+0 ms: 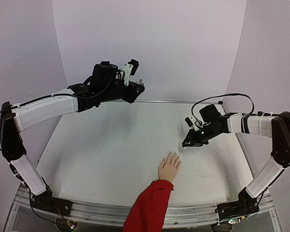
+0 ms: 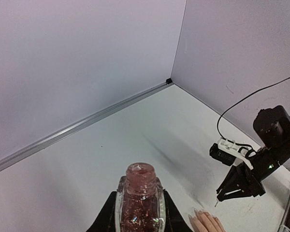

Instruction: Paint the nails

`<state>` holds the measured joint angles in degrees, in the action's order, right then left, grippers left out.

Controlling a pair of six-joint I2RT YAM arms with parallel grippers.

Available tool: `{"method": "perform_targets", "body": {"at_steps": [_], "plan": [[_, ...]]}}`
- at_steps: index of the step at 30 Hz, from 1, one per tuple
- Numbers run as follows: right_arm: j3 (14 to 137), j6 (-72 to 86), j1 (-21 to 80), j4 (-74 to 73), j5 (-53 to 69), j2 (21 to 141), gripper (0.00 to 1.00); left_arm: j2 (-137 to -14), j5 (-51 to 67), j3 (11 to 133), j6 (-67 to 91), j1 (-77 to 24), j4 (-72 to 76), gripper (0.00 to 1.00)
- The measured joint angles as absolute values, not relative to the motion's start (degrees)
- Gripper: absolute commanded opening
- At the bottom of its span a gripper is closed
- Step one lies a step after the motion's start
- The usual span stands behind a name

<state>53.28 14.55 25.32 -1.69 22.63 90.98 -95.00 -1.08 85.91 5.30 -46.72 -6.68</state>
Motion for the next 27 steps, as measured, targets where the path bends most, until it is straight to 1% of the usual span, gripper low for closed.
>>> {"method": "perform_targets", "body": {"at_steps": [6, 13, 27], "plan": [[55.44, 15.09, 25.58, -1.65, 23.42, 94.39, 0.00, -98.45, 1.04, 90.63, 3.31, -46.57, -8.62, 0.00], [56.75, 15.09, 26.46, -2.28, 23.33, 96.57, 0.00, -100.55, 2.92, 90.89, 3.01, -45.76, -11.05, 0.00], [58.98, 15.18, 27.20, -5.41, 21.61, 98.96, 0.00, -101.45, 3.79, 92.03, 2.92, -45.04, -11.05, 0.00]]}}
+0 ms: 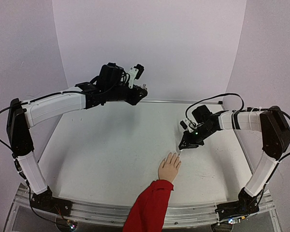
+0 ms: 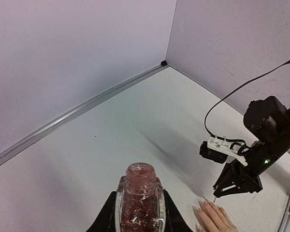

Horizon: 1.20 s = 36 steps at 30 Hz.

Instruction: Paint the nails

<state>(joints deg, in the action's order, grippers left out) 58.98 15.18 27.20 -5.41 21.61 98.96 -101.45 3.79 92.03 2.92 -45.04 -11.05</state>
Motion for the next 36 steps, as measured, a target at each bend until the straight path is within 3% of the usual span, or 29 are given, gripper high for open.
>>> {"method": "perform_targets", "body": {"at_steps": [36], "plan": [[59.07, 15.97, 28.45, -5.58, 19.79, 99.68, 0.00, -101.54, 4.47, 92.55, 2.96, -44.80, -11.05, 0.00]]}}
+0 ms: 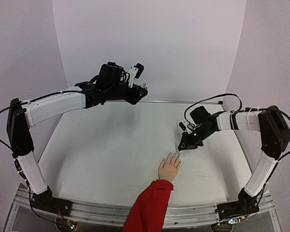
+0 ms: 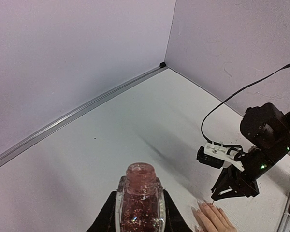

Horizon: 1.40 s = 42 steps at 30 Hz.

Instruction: Paint the nails

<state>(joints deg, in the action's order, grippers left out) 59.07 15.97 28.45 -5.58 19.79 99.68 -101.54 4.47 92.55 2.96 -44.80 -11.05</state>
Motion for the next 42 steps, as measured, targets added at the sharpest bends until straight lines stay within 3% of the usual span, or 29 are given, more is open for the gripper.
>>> {"method": "perform_targets", "body": {"at_steps": [42], "plan": [[61.12, 15.70, 28.45, -7.75, 20.03, 102.13, 0.00, -101.54, 4.54, 92.55, 3.01, -44.18, -11.05, 0.00]]}}
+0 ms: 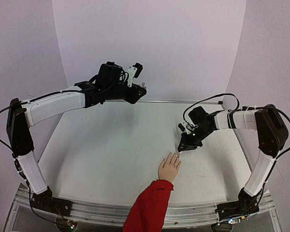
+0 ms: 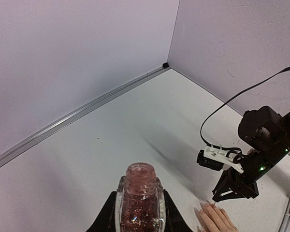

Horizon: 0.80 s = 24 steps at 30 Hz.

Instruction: Paint the nails

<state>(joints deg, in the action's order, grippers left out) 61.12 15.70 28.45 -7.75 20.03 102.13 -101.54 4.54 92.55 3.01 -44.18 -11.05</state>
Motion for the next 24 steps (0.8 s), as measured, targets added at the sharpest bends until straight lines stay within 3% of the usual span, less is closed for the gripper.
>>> {"method": "perform_targets", "body": {"at_steps": [24], "plan": [[62.65, 15.68, 28.45, -8.34, 18.79, 103.04, 0.00, -101.54, 4.86, 92.55, 3.01, -43.75, -11.05, 0.00]]}}
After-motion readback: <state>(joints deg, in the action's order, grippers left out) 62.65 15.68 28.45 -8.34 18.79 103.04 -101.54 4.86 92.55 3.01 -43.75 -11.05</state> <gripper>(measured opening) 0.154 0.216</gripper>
